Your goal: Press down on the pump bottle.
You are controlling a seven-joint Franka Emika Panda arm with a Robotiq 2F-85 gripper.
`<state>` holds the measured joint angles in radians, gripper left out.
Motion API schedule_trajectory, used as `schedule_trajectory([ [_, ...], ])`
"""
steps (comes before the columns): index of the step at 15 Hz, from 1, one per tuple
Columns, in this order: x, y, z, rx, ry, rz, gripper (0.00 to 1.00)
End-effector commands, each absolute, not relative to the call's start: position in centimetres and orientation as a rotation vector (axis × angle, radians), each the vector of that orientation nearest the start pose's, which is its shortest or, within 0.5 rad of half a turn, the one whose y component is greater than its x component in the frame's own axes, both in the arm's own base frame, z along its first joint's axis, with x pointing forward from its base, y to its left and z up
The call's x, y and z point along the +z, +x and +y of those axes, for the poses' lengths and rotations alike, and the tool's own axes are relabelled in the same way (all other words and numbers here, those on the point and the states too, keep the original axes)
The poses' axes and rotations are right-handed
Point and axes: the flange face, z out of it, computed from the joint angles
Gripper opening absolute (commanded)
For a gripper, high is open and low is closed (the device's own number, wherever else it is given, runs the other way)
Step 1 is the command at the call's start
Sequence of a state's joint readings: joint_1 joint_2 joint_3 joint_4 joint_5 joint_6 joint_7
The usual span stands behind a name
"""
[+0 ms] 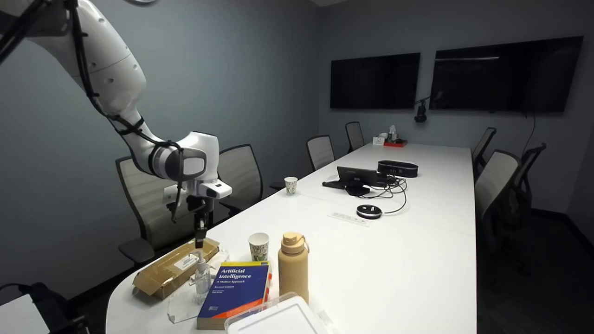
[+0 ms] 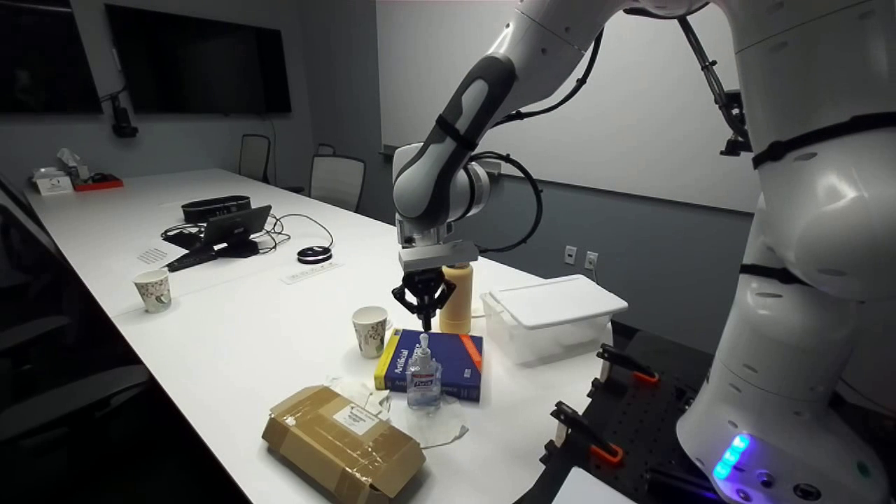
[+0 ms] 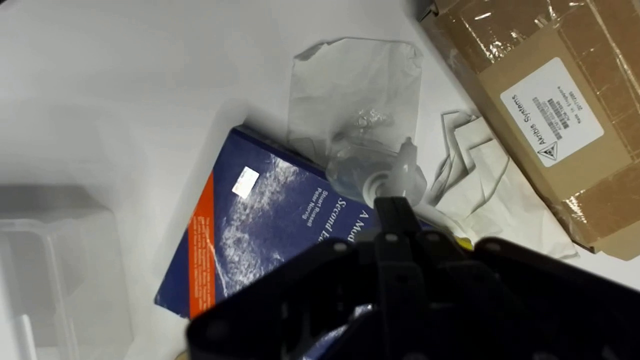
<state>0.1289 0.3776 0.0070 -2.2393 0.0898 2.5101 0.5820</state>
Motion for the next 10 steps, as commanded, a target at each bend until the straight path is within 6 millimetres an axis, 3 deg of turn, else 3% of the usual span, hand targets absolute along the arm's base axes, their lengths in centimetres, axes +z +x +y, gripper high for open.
schedule_trajectory([
  [1,18.5,52.9,7.4,0.167,-3.004,0.838,0.0],
  [10,17.2,52.7,7.5,0.192,-3.0,0.85,0.0],
])
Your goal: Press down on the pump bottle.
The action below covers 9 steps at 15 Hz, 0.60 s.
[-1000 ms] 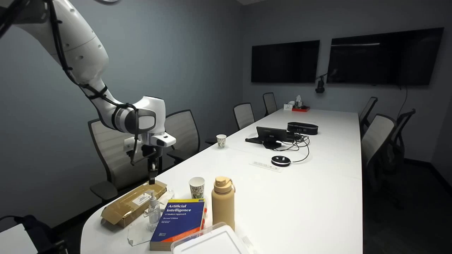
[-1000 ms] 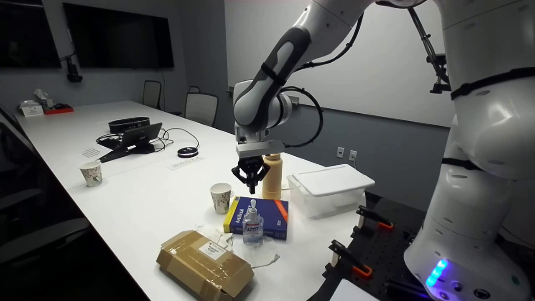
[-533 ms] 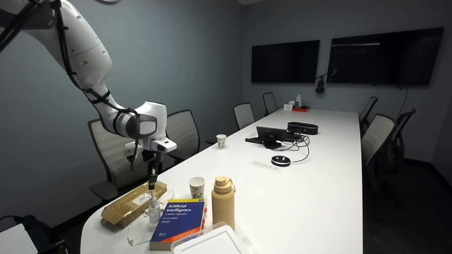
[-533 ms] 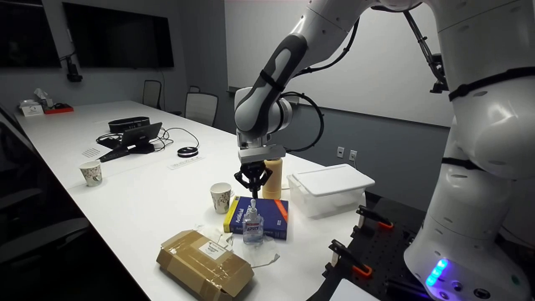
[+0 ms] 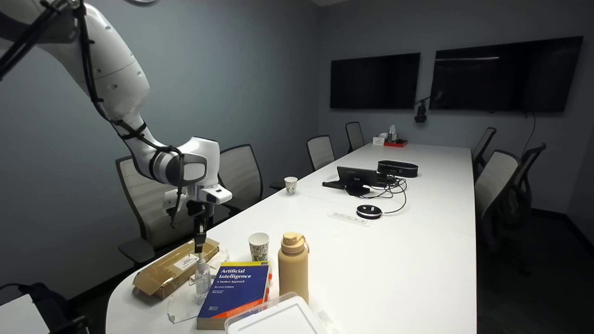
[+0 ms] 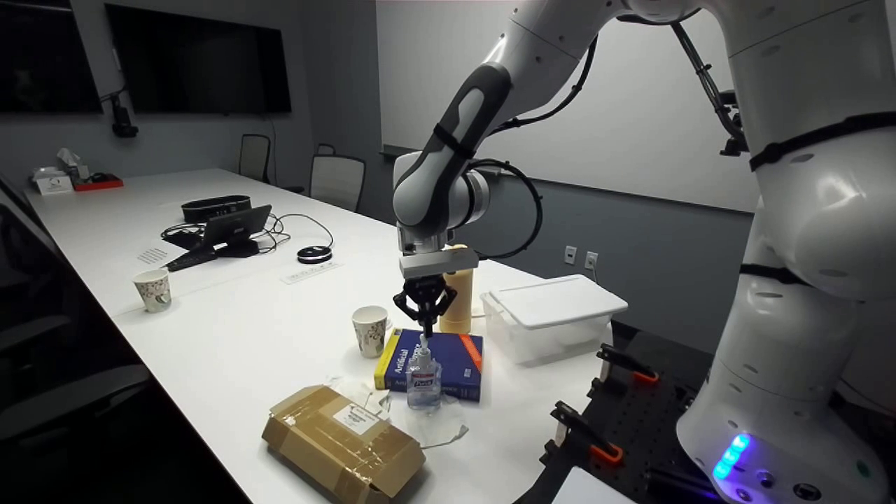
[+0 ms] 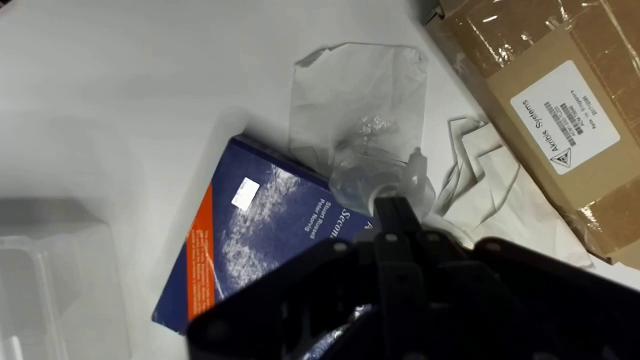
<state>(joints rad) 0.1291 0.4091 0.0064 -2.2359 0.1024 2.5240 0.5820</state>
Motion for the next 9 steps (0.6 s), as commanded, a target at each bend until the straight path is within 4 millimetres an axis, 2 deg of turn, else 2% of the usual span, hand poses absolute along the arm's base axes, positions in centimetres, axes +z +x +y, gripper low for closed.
schedule_trajectory([
  [1,17.1,52.68,7.49,0.191,-3.002,0.851,0.0],
  [9,16.76,52.63,7.86,0.194,-3.006,0.837,0.0],
])
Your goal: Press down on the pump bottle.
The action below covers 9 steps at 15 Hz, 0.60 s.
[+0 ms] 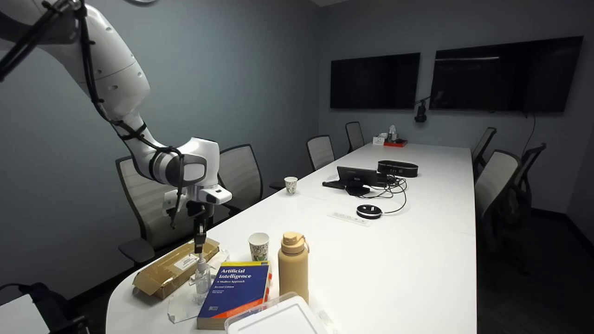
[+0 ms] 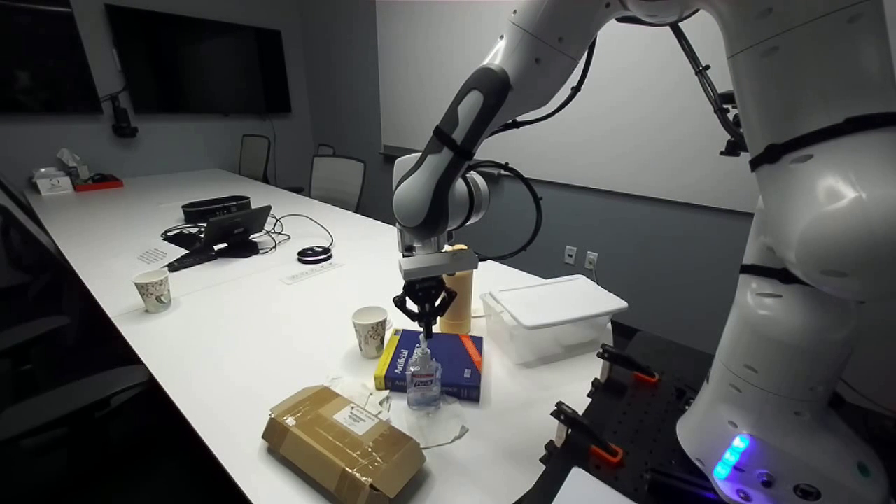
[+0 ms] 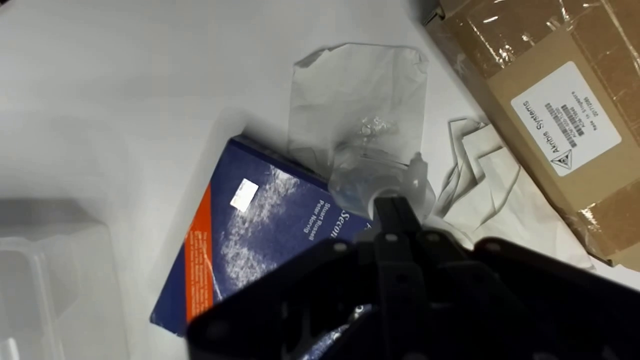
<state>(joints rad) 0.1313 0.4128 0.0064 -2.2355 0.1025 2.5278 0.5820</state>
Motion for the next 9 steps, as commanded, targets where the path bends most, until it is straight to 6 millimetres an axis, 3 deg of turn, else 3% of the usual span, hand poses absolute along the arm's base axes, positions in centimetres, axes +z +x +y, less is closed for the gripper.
schedule_trajectory([
  [1,16.69,52.58,7.93,0.189,-3.008,0.831,0.0],
  [9,16.08,52.49,8.42,0.099,-3.01,0.804,0.0],
])
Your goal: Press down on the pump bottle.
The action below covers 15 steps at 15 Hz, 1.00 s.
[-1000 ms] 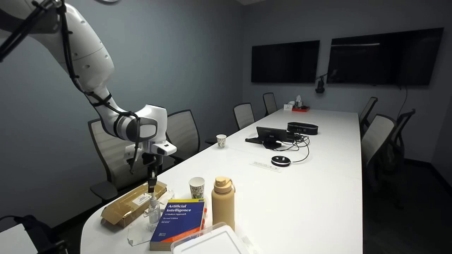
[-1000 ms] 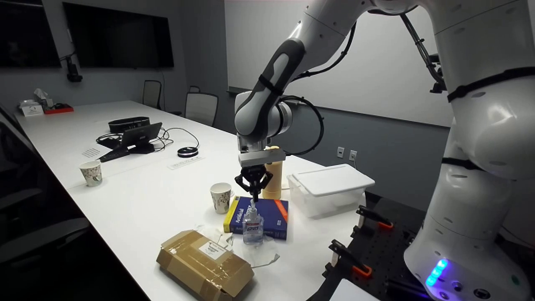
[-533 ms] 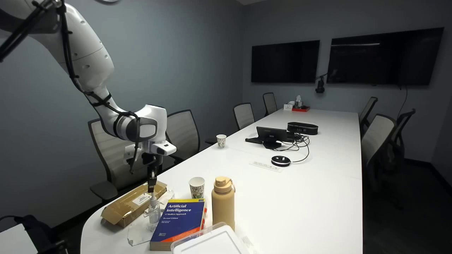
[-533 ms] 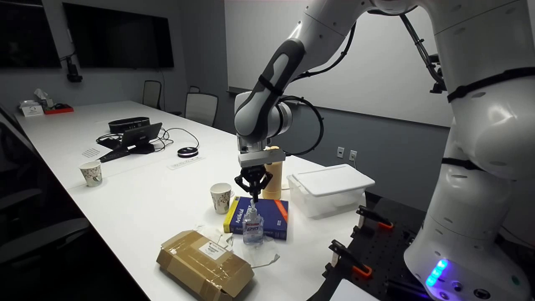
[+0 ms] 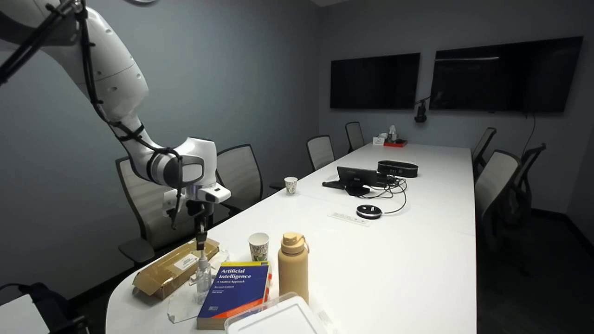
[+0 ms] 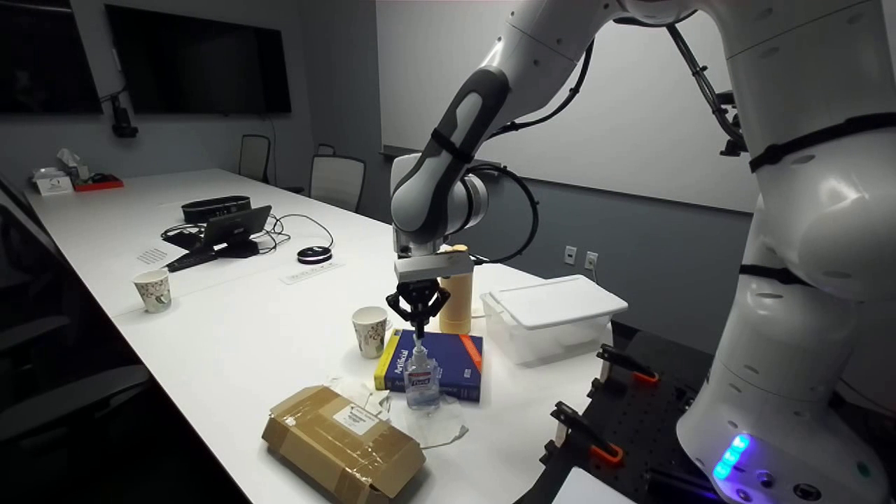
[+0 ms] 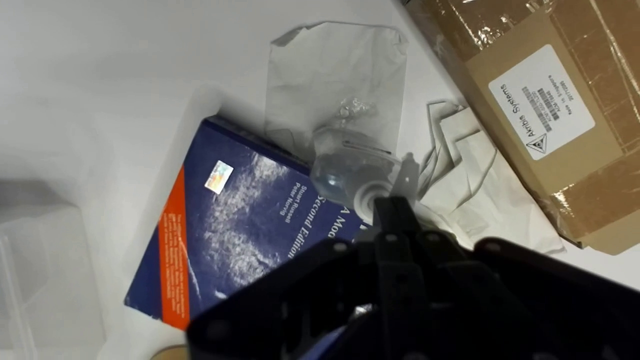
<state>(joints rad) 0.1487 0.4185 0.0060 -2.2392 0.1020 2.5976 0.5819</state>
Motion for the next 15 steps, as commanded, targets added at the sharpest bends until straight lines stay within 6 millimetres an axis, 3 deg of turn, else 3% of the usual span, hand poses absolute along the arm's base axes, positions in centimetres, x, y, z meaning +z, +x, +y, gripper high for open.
schedule_trajectory([
  [1,16.0,52.4,8.4,0.1,-3.009,0.804,0.0],
  [15,14.3,50.4,8.2,0.1,-3.027,0.823,0.0],
])
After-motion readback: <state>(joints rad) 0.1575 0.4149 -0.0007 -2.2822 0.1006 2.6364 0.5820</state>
